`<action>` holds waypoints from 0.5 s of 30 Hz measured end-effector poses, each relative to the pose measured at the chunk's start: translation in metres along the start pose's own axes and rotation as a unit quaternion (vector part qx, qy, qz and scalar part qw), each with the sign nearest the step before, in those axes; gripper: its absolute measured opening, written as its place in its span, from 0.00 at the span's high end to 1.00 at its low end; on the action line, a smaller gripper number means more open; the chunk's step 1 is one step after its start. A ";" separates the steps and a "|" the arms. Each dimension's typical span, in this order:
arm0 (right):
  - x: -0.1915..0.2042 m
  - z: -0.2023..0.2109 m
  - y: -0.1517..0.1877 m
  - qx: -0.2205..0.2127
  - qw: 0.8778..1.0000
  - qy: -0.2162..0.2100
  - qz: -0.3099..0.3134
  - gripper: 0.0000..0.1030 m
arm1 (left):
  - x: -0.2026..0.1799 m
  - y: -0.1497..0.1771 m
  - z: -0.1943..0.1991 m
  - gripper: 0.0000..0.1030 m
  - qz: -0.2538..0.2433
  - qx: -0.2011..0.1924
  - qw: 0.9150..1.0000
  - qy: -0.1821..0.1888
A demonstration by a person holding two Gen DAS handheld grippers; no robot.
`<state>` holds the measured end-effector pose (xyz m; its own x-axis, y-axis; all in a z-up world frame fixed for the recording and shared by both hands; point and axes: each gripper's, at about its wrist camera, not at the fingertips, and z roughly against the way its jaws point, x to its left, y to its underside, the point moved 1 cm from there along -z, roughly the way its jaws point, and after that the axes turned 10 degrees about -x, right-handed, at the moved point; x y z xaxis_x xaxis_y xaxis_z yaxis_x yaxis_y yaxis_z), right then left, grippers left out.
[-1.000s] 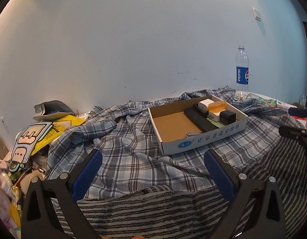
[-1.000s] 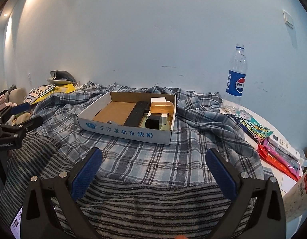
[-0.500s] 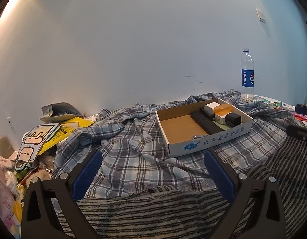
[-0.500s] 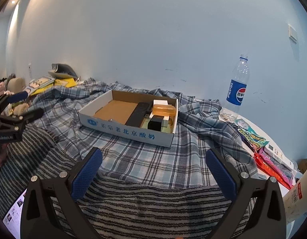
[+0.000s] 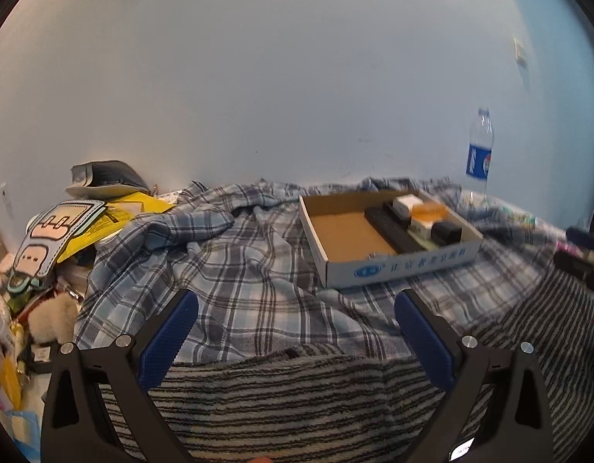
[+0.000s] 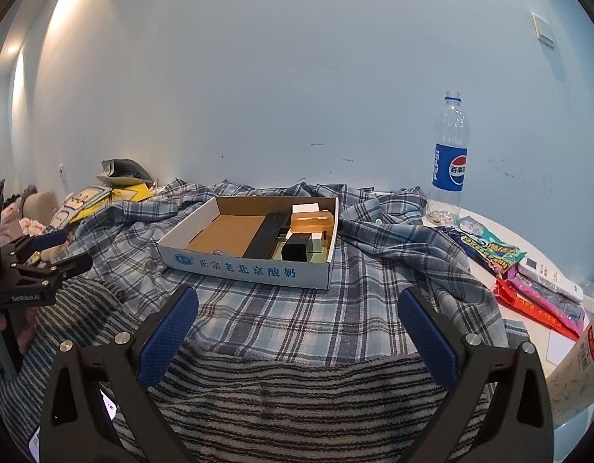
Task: Organize rigid objects
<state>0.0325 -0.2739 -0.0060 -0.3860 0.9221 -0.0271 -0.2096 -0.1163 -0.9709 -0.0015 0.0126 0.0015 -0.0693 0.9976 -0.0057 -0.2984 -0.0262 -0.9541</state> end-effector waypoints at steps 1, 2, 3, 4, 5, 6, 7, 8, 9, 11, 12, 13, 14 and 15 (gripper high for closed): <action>0.003 -0.001 0.000 0.001 1.000 0.002 0.008 0.00 | 0.003 0.000 0.002 0.00 0.009 -0.005 1.000 -0.002; 0.005 -0.002 0.000 0.003 1.000 0.001 0.014 0.00 | 0.007 0.000 0.004 0.00 0.017 -0.010 1.000 -0.001; 0.006 -0.003 0.000 0.005 1.000 0.002 0.017 0.00 | 0.009 -0.001 0.005 0.00 0.023 -0.012 1.000 0.001; 0.007 -0.004 0.001 0.008 1.000 0.002 0.019 0.00 | 0.010 -0.001 0.004 0.00 0.028 -0.011 1.000 0.001; 0.006 -0.004 0.001 0.009 1.000 0.001 0.018 0.00 | 0.012 -0.001 0.002 0.00 0.032 -0.007 0.999 0.002; 0.004 -0.005 0.001 0.010 1.000 0.001 0.015 0.00 | 0.012 -0.001 -0.001 0.00 0.034 -0.002 0.999 0.001; 0.003 -0.005 0.001 0.011 1.000 0.000 0.011 0.00 | 0.012 -0.001 -0.004 0.00 0.034 0.003 0.999 -0.003; 0.001 -0.006 0.001 0.012 1.000 -0.001 0.008 0.00 | 0.012 -0.001 -0.006 0.00 0.035 0.005 0.999 -0.004; 0.000 -0.006 0.001 0.011 1.000 -0.001 0.005 0.00 | 0.012 -0.001 -0.007 0.00 0.034 0.006 0.999 -0.003; -0.003 -0.004 0.001 0.007 1.000 -0.004 -0.001 0.00 | 0.009 -0.001 -0.009 0.00 0.026 0.009 1.000 -0.004; -0.004 -0.003 0.001 0.004 1.000 -0.004 -0.004 0.00 | 0.006 -0.001 -0.008 0.00 0.020 0.008 1.000 -0.004; -0.005 -0.001 0.000 -0.001 1.000 -0.004 -0.007 0.00 | 0.005 -0.001 -0.008 0.00 0.015 0.008 1.000 -0.004; -0.005 0.000 0.000 -0.004 1.000 -0.004 -0.008 0.00 | 0.003 -0.001 -0.008 0.00 0.010 0.008 1.000 -0.004; -0.005 0.001 0.000 -0.005 1.000 -0.003 -0.009 0.00 | 0.001 -0.001 -0.009 0.00 0.005 0.009 1.000 -0.004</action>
<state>0.0338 -0.2791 -0.0057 -0.3879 0.9217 -0.0083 -0.2069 -0.0959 -0.9737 0.0068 0.0142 -0.0003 -0.0793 0.9968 -0.0132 -0.3138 -0.0375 -0.9487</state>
